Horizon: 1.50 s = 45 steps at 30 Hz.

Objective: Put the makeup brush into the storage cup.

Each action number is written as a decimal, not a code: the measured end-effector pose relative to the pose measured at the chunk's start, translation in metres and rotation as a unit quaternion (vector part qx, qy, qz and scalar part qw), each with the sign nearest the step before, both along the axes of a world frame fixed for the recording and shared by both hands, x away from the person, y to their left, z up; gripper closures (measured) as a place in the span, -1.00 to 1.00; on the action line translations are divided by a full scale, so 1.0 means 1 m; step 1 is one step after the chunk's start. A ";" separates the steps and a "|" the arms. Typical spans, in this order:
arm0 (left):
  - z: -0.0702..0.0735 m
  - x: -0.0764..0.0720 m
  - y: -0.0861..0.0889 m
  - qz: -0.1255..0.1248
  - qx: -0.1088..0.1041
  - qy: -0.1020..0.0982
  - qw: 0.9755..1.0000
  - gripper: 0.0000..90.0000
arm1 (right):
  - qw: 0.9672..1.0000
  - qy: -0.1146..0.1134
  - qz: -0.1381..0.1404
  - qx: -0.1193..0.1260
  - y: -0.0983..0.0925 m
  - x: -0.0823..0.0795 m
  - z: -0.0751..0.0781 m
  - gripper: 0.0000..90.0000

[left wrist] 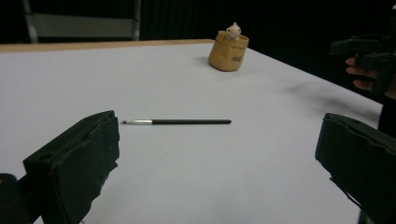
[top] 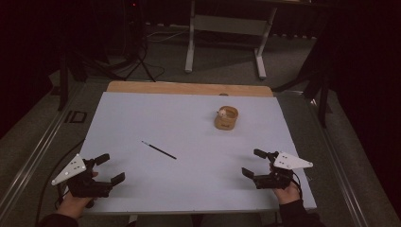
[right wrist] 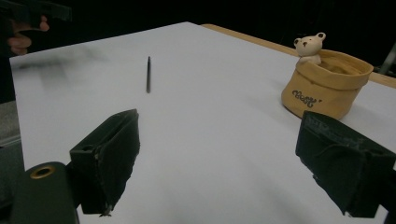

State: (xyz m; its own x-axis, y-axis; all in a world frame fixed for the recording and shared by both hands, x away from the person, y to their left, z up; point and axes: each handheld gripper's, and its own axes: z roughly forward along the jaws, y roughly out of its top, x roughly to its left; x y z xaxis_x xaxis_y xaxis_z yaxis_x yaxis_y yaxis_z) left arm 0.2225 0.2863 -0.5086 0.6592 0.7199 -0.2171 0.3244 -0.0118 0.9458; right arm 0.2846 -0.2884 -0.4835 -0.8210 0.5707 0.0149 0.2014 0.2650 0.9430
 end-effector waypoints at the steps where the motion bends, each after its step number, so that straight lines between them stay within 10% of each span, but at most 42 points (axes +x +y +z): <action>1: 0.000 0.000 0.000 -0.001 -0.001 0.002 1.000 -1.00 | 1.000 0.001 -0.001 0.000 0.000 0.000 0.000 -0.70; 21: 0.006 -0.001 -0.001 0.003 0.014 0.032 0.999 -1.00 | 1.000 -0.010 0.005 -0.004 0.006 0.002 0.005 -0.70; 45: 0.049 0.033 0.002 -0.074 0.061 0.029 0.995 -1.00 | 1.000 -0.011 0.009 -0.004 0.009 0.002 0.005 -0.70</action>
